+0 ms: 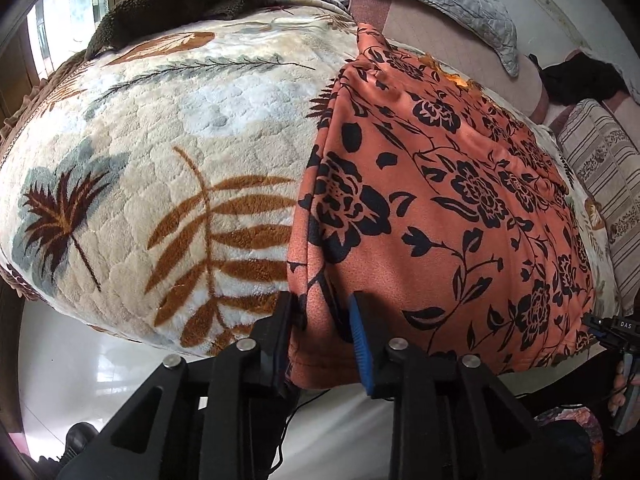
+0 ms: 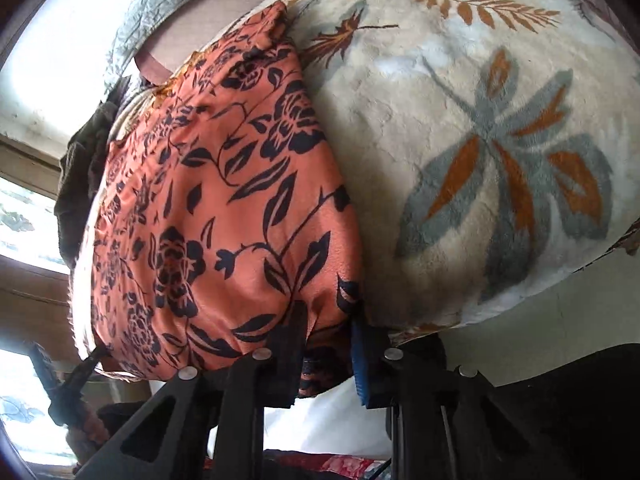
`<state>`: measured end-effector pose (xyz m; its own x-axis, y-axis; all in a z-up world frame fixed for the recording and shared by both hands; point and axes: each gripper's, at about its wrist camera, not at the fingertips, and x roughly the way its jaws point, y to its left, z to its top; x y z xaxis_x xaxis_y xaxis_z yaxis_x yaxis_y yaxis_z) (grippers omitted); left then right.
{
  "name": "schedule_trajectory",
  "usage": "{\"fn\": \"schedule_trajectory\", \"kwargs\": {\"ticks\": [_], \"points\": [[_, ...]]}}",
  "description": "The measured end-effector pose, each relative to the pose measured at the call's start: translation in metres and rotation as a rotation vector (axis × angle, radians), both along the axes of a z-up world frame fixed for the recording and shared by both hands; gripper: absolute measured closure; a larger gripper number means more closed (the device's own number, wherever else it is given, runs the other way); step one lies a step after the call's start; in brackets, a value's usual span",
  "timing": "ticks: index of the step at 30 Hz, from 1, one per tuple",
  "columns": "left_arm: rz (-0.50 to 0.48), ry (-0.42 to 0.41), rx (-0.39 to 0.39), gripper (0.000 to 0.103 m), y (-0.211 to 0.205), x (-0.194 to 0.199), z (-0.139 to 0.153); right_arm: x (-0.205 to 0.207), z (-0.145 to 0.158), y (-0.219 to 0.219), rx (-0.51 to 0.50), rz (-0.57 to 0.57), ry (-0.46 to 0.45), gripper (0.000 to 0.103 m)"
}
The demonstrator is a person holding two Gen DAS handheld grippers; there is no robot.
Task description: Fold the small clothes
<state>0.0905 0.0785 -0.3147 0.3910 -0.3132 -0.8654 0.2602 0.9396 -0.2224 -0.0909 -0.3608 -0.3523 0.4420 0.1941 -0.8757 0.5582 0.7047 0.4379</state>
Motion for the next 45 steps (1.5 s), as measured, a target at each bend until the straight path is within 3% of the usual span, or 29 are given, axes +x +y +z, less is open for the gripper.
{"fn": "schedule_trajectory", "kwargs": {"ticks": [3,4,5,6,7,9,10,11,13,14,19,24,32,36,38,40,42,45], "points": [[-0.012,-0.002,-0.01,0.066,-0.001,-0.001,-0.001,0.001,-0.007,-0.003,-0.01,-0.01,0.069,0.075],[-0.022,-0.007,-0.002,0.066,-0.003,-0.002,-0.002,0.003,-0.01,-0.002,0.008,-0.004,0.082,0.065],[-0.032,-0.01,0.013,0.066,-0.006,-0.002,-0.002,0.004,-0.013,0.0,0.022,0.006,0.085,0.046],[-0.041,-0.015,0.026,0.068,-0.009,-0.003,-0.003,0.006,-0.014,0.004,0.029,0.022,0.076,0.039],[-0.047,-0.018,0.03,0.073,-0.011,-0.002,-0.002,0.006,-0.015,0.009,0.016,0.039,0.068,0.039],[-0.048,-0.01,0.027,0.086,-0.012,0.0,-0.002,0.009,-0.014,0.02,-0.058,0.078,0.074,0.048],[-0.043,-0.002,0.022,0.093,-0.011,0.002,-0.001,0.01,-0.011,0.023,-0.075,0.09,0.069,0.059],[-0.039,0.008,0.011,0.094,-0.01,0.003,0.0,0.01,-0.009,0.025,-0.086,0.104,0.067,0.076],[-0.033,0.01,0.001,0.096,-0.011,0.005,0.004,0.01,-0.002,0.027,-0.114,0.112,0.084,0.093],[-0.034,0.001,0.003,0.096,-0.012,0.004,0.008,0.008,0.002,0.028,-0.107,0.107,0.08,0.094],[-0.089,-0.061,0.01,0.097,-0.026,-0.005,0.033,0.001,0.04,0.032,-0.117,0.135,0.0,0.094],[-0.073,-0.065,-0.033,0.097,-0.024,-0.005,0.051,-0.006,0.066,0.024,-0.043,0.128,-0.099,0.094],[-0.019,0.006,0.088,0.096,-0.03,0.003,0.025,0.009,0.059,0.038,-0.01,0.129,-0.102,0.095],[-0.024,0.05,0.15,0.087,-0.034,0.008,0.004,0.017,0.047,0.039,0.004,0.127,-0.083,0.095],[-0.038,0.03,0.148,0.087,-0.037,0.007,0.004,0.019,0.042,0.038,0.009,0.121,-0.075,0.095],[-0.059,0.019,0.145,0.097,-0.039,0.006,0.005,0.021,0.039,0.038,0.012,0.119,-0.073,0.095],[-0.07,0.01,0.139,0.097,-0.04,0.006,0.008,0.023,0.04,0.038,0.024,0.12,-0.082,0.095],[-0.077,-0.025,0.047,0.098,-0.034,0.004,0.028,0.025,0.047,0.036,0.057,0.12,-0.122,0.095]]}}
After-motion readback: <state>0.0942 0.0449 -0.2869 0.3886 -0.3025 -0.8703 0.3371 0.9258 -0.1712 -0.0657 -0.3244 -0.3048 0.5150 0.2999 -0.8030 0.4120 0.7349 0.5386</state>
